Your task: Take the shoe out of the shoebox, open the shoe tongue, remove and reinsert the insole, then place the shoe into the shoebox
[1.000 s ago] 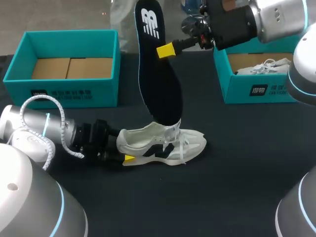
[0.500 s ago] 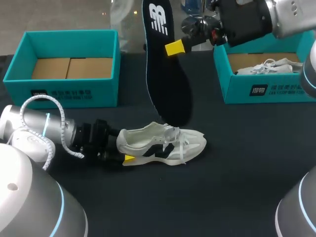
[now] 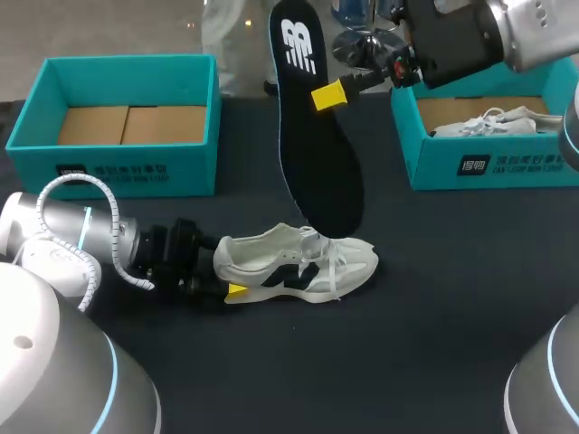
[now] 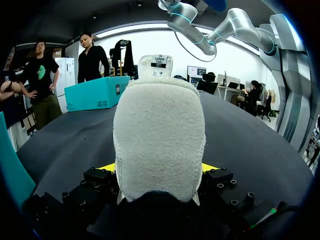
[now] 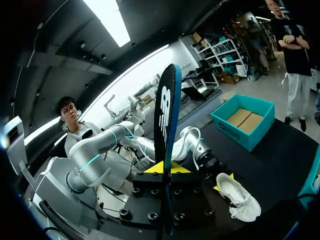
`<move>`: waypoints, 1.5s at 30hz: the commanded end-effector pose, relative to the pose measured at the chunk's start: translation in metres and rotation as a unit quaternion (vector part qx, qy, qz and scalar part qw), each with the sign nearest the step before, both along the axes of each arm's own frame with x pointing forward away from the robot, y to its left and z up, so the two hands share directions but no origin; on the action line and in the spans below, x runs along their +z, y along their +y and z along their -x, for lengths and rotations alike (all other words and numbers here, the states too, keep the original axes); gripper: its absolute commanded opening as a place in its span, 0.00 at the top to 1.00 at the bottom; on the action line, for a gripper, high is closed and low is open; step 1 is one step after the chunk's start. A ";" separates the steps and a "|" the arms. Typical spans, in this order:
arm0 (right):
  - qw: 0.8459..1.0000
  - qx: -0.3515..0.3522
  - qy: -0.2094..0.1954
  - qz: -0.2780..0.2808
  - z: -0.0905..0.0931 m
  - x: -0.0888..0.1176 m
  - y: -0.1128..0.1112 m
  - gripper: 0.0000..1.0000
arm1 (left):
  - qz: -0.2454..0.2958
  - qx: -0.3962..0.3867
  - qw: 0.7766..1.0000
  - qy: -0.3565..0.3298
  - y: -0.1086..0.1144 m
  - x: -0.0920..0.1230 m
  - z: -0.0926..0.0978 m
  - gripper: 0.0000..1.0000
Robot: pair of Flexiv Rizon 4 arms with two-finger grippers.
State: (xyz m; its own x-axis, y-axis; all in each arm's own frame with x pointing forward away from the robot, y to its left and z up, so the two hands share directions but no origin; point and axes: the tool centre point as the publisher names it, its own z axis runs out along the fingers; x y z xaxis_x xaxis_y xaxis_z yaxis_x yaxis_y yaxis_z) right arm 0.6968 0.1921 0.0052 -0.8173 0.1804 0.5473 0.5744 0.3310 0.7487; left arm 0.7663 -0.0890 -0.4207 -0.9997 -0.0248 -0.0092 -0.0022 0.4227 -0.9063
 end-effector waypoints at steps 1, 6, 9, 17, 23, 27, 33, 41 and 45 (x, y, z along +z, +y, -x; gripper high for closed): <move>1.000 -0.002 0.000 0.000 0.002 -0.002 0.000 1.00 | -0.001 0.000 1.000 0.000 0.000 -0.002 -0.001 1.00; 1.000 -0.002 0.000 0.000 0.002 -0.002 0.000 1.00 | -0.001 0.000 1.000 0.000 0.000 -0.002 -0.001 1.00; 1.000 -0.002 0.000 0.000 0.002 -0.002 0.000 1.00 | -0.001 0.000 1.000 0.000 0.000 -0.002 -0.001 1.00; 1.000 -0.002 0.000 0.000 0.002 -0.002 0.000 1.00 | -0.001 0.000 1.000 0.000 0.000 -0.002 -0.001 1.00; 1.000 -0.002 0.000 0.000 0.002 -0.002 0.000 1.00 | -0.001 0.000 1.000 0.000 0.000 -0.002 -0.001 0.35; 1.000 -0.002 0.000 0.000 0.002 -0.002 0.000 1.00 | -0.001 0.000 1.000 0.000 0.000 -0.002 -0.001 0.00; 1.000 -0.002 0.000 0.000 0.002 -0.002 0.000 1.00 | -0.009 0.003 1.000 0.002 0.007 0.003 -0.004 0.00; 1.000 -0.002 0.000 0.000 0.002 -0.002 0.000 1.00 | -0.020 0.003 1.000 0.008 0.012 0.011 -0.008 0.00; 1.000 -0.002 0.000 0.000 0.002 -0.002 0.000 1.00 | -0.040 -0.001 0.999 0.018 0.014 0.011 -0.007 0.00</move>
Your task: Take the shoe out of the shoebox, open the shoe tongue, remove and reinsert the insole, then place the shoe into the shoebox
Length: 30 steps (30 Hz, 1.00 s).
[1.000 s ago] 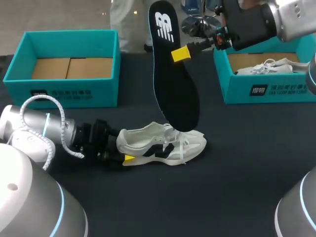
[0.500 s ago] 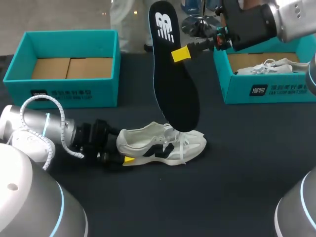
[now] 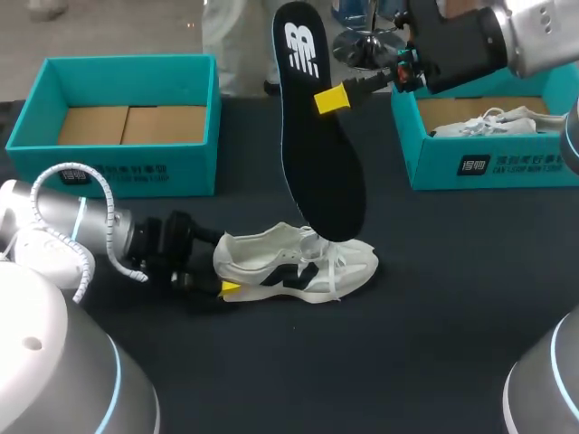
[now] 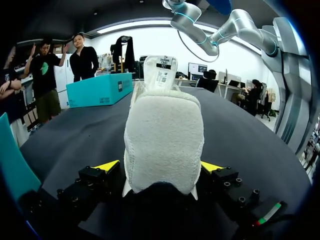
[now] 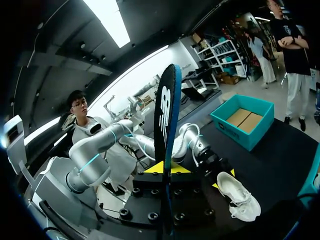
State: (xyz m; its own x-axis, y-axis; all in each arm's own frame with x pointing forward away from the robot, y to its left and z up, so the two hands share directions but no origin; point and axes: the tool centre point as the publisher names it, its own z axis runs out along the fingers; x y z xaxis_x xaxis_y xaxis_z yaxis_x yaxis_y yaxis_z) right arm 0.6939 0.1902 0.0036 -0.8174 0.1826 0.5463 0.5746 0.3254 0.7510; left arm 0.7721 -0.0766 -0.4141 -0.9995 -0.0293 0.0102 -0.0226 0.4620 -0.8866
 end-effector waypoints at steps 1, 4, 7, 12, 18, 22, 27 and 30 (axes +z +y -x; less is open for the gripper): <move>1.000 0.000 0.001 0.002 -0.001 0.000 0.002 1.00 | -0.022 -0.003 1.000 0.012 0.002 0.005 -0.001 0.00; 1.000 0.000 0.001 0.002 -0.001 0.000 0.002 1.00 | -0.041 -0.001 0.999 0.013 0.004 0.006 0.000 0.00; 1.000 0.000 0.001 0.002 -0.001 0.000 0.002 1.00 | -0.041 -0.005 0.999 0.009 0.005 0.007 0.001 0.00; 1.000 0.000 0.001 0.002 -0.001 0.000 0.002 1.00 | -0.041 -0.005 0.999 0.009 0.005 0.007 0.001 0.00; 1.000 0.000 0.001 0.002 -0.001 0.000 0.002 1.00 | -0.041 -0.005 0.999 0.009 0.005 0.007 0.001 0.00; 1.000 0.000 0.001 0.002 -0.001 0.000 0.002 1.00 | -0.041 -0.005 0.999 0.009 0.005 0.007 0.001 0.00; 1.000 0.000 0.001 0.002 -0.001 0.000 0.002 1.00 | -0.041 -0.005 0.999 0.009 0.005 0.007 0.001 0.00; 1.000 0.000 0.001 0.002 -0.001 0.000 0.002 1.00 | -0.041 -0.005 0.999 0.009 0.005 0.007 0.001 0.00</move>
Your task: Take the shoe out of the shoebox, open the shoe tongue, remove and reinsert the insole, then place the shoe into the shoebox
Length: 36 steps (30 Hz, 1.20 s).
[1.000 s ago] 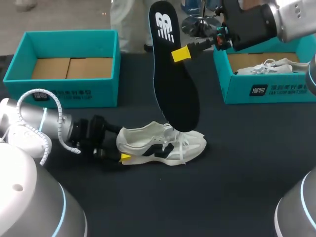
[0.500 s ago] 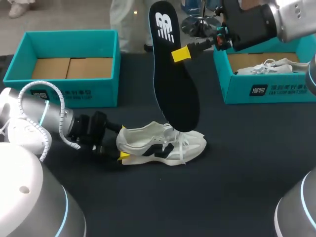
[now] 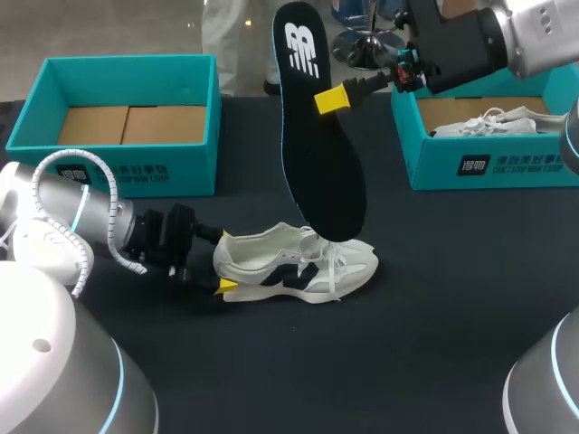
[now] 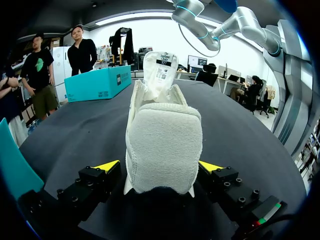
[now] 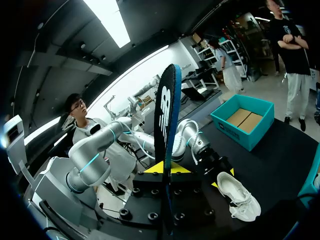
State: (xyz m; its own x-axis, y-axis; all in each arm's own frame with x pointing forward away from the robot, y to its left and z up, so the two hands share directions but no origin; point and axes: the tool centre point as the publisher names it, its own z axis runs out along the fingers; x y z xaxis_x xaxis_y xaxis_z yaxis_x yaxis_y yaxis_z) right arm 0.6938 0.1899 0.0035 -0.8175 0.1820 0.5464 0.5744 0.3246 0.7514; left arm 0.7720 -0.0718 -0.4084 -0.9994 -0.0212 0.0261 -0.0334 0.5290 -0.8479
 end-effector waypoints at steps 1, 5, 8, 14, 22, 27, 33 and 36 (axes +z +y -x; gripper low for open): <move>1.000 0.000 0.001 0.002 -0.001 0.000 0.002 1.00 | -0.004 0.000 1.000 0.001 0.000 0.002 0.001 0.00; 1.000 0.000 0.001 0.002 -0.001 0.000 0.002 1.00 | -0.022 0.006 1.000 -0.013 0.000 0.008 0.004 0.00; 1.000 0.000 0.001 0.002 -0.001 0.000 0.002 1.00 | -0.043 0.006 0.999 -0.020 0.001 0.012 0.005 0.00; 1.000 0.000 0.001 0.002 -0.001 0.000 0.002 1.00 | -0.088 0.003 0.996 -0.026 0.005 0.016 0.007 0.00; 1.000 0.000 0.001 0.002 -0.001 0.000 0.002 1.00 | -0.132 0.008 0.991 -0.013 0.010 0.024 0.001 0.00; 1.000 0.000 0.001 0.002 -0.001 0.000 0.002 1.00 | -0.149 0.003 0.989 -0.001 0.014 0.028 0.000 0.00; 1.000 0.000 0.001 0.002 -0.001 0.000 0.002 1.00 | -0.150 0.000 0.989 0.001 0.014 0.029 0.001 0.00; 1.000 0.000 0.001 0.002 -0.001 0.000 0.002 1.00 | -0.150 0.000 0.989 0.001 0.014 0.029 0.001 0.00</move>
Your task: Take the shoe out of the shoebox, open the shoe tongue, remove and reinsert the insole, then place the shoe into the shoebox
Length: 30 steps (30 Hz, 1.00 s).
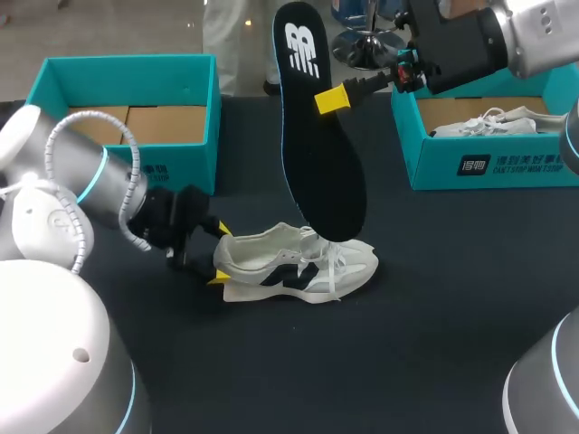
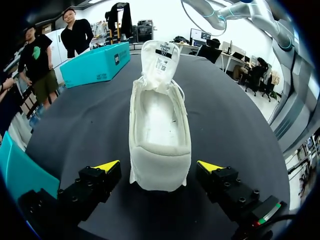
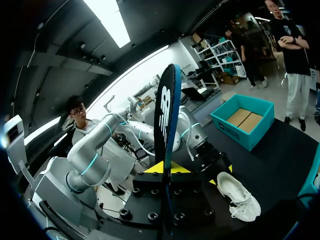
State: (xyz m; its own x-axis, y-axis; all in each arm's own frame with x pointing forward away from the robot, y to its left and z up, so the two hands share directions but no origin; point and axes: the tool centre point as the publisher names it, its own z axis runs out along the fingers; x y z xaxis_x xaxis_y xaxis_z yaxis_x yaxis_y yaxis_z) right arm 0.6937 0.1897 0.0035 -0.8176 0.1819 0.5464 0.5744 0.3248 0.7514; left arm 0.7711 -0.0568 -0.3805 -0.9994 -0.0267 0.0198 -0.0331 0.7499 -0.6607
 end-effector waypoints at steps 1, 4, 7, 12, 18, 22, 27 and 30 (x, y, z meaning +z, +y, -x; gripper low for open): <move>1.000 0.000 0.001 0.002 -0.001 0.000 0.002 1.00 | -0.005 0.000 1.000 0.000 -0.001 0.001 0.000 0.00; 1.000 0.000 0.001 0.002 -0.001 0.000 0.002 1.00 | -0.005 0.000 1.000 0.000 -0.001 0.001 0.000 0.00; 1.000 0.000 0.001 0.002 -0.001 0.000 0.002 1.00 | -0.005 0.000 1.000 0.000 -0.001 0.001 0.000 0.00; 1.000 0.000 0.001 0.002 -0.001 0.000 0.002 1.00 | -0.005 0.000 1.000 0.000 -0.001 0.001 0.000 0.00; 1.000 0.000 0.001 0.002 -0.001 0.000 0.002 1.00 | -0.005 0.000 1.000 0.000 -0.001 0.001 0.000 0.00; 1.000 0.000 0.001 0.002 -0.001 0.000 0.002 1.00 | -0.005 0.000 1.000 0.000 -0.001 0.001 0.000 0.00; 1.000 0.000 0.001 0.002 -0.001 0.000 0.002 1.00 | -0.020 0.003 1.000 0.004 -0.001 0.006 0.003 0.00; 1.000 0.000 0.001 0.002 -0.001 0.000 0.002 1.00 | -0.043 0.000 0.999 0.007 -0.001 0.015 0.006 0.00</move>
State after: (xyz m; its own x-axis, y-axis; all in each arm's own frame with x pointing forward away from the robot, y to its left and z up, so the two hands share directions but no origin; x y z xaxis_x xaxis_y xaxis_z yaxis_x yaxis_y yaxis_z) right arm 0.6937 0.1897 0.0035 -0.8176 0.1818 0.5464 0.5744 0.3248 0.7514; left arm 0.7675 -0.0557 -0.3796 -0.9992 -0.0291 0.0273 -0.0398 0.7699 -0.6369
